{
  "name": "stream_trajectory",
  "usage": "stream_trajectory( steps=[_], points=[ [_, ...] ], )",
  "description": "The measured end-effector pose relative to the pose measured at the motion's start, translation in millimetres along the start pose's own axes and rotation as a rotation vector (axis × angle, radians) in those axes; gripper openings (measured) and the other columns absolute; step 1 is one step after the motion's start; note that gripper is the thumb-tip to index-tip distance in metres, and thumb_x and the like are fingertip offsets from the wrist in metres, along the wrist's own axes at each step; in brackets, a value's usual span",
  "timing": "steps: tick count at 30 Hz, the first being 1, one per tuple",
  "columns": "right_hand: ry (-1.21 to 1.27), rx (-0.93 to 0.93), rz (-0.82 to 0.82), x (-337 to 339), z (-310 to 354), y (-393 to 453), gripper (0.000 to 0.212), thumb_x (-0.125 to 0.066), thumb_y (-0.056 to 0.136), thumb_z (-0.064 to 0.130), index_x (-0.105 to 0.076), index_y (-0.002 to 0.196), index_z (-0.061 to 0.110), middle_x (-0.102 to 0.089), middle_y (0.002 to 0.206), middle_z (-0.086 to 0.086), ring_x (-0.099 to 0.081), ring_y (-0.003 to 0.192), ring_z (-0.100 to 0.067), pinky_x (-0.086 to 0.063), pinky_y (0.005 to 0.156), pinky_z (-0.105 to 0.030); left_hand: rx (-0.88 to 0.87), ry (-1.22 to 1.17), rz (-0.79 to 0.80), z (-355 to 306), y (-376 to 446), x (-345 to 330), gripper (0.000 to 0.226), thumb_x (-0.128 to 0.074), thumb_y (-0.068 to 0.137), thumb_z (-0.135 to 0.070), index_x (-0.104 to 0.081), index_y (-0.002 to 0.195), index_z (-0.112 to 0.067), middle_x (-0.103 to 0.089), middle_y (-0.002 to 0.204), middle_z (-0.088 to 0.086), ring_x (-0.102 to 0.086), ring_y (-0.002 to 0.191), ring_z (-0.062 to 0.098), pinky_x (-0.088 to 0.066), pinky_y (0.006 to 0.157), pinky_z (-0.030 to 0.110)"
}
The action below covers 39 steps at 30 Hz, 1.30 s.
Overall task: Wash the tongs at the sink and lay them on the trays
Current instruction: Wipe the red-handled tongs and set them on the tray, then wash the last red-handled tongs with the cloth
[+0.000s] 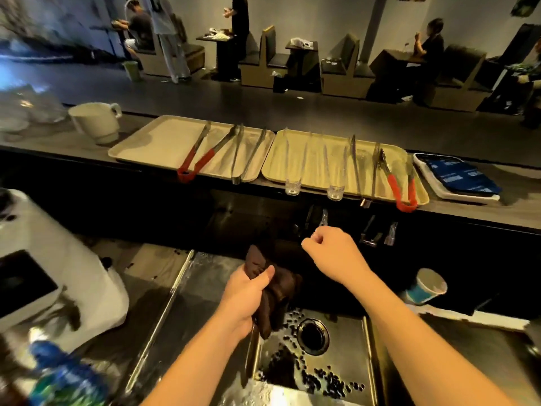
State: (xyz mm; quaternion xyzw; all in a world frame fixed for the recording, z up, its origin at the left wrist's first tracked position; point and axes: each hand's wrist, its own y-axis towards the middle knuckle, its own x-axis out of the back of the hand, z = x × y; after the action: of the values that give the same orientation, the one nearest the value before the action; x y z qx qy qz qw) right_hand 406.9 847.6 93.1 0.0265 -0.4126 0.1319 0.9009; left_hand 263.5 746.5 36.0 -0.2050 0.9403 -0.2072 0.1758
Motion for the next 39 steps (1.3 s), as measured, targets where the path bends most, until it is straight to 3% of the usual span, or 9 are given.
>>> stream_trajectory(
  steps=[6,11,15,20,23,26,31,35,39],
  points=[
    [0.045,0.164,0.184,-87,60,-54,0.028,-0.062,0.085,0.036,-0.052,0.063,0.021,-0.054,0.052,0.009,-0.05,0.051,-0.003,-0.035,0.049,-0.024,0.014,-0.116,-0.167,4,-58,100,0.008,-0.069,0.093,-0.017,-0.07,0.1,-0.014,-0.081,0.087,0.008,-0.077,0.083,0.025,-0.062,0.07,0.036],
    [0.016,0.318,0.382,-177,134,-121,0.031,-0.065,0.083,0.034,-0.049,0.06,0.022,-0.051,0.055,0.006,-0.048,0.054,-0.007,-0.034,0.05,-0.023,-0.083,-0.179,-0.323,16,-125,208,0.016,-0.066,0.095,-0.011,-0.065,0.109,-0.003,-0.074,0.105,0.023,-0.072,0.095,0.034,-0.057,0.092,0.053],
    [0.001,0.451,0.511,-249,190,-185,0.03,-0.067,0.085,0.032,-0.055,0.062,0.018,-0.054,0.055,0.007,-0.049,0.055,-0.004,-0.035,0.051,-0.015,-0.146,-0.274,-0.48,40,-181,297,0.006,-0.064,0.094,-0.005,-0.066,0.095,-0.01,-0.073,0.086,0.013,-0.071,0.07,0.022,-0.058,0.075,0.037],
    [-0.049,0.564,0.59,-317,240,-245,0.032,-0.067,0.085,0.025,-0.051,0.059,0.014,-0.05,0.055,0.003,-0.047,0.056,-0.013,-0.033,0.05,-0.021,-0.105,-0.395,-0.637,71,-234,385,0.011,-0.066,0.093,-0.007,-0.064,0.084,-0.013,-0.072,0.073,0.009,-0.068,0.064,0.024,-0.055,0.078,0.041],
    [-0.076,0.578,0.667,-347,254,-261,0.03,-0.065,0.086,0.02,-0.051,0.061,0.014,-0.051,0.059,0.001,-0.05,0.062,-0.018,-0.03,0.052,-0.026,-0.097,-0.455,-0.712,84,-250,419,0.005,-0.065,0.095,-0.01,-0.065,0.091,-0.012,-0.071,0.082,0.011,-0.068,0.075,0.027,-0.054,0.083,0.043],
    [-0.109,0.579,0.716,-374,263,-259,0.029,-0.064,0.085,0.021,-0.048,0.062,0.012,-0.05,0.059,-0.002,-0.05,0.063,-0.022,-0.032,0.048,-0.022,-0.087,-0.502,-0.725,95,-252,442,0.006,-0.06,0.099,-0.011,-0.06,0.103,-0.007,-0.065,0.084,0.012,-0.066,0.066,0.026,-0.055,0.063,0.034],
    [-0.265,0.542,0.751,-425,267,-221,0.021,-0.06,0.087,0.023,-0.068,0.101,0.01,-0.072,0.099,-0.016,-0.066,0.093,-0.034,-0.053,0.076,-0.037,-0.063,-0.5,-0.799,100,-229,459,0.008,-0.057,0.099,-0.006,-0.057,0.092,-0.004,-0.062,0.071,0.015,-0.064,0.044,0.02,-0.051,0.043,0.026],
    [-0.463,0.607,0.753,-474,259,-189,0.035,-0.058,0.09,0.029,-0.065,0.12,0.014,-0.053,0.127,-0.014,-0.055,0.116,-0.035,-0.047,0.095,-0.038,-0.033,-0.421,-0.814,103,-198,474,0.017,-0.061,0.096,-0.011,-0.054,0.09,0.003,-0.059,0.063,0.015,-0.059,0.047,0.03,-0.053,0.057,0.042],
    [-0.52,0.748,0.694,-513,247,-179,0.042,-0.066,0.084,0.04,-0.061,0.111,0.009,-0.039,0.124,-0.013,-0.043,0.119,-0.034,-0.047,0.093,-0.041,0.043,-0.466,-0.794,99,-177,479,0.022,-0.059,0.095,-0.021,-0.06,0.1,0.0,-0.063,0.068,0.011,-0.063,0.047,0.019,-0.051,0.047,0.03]
  ],
)
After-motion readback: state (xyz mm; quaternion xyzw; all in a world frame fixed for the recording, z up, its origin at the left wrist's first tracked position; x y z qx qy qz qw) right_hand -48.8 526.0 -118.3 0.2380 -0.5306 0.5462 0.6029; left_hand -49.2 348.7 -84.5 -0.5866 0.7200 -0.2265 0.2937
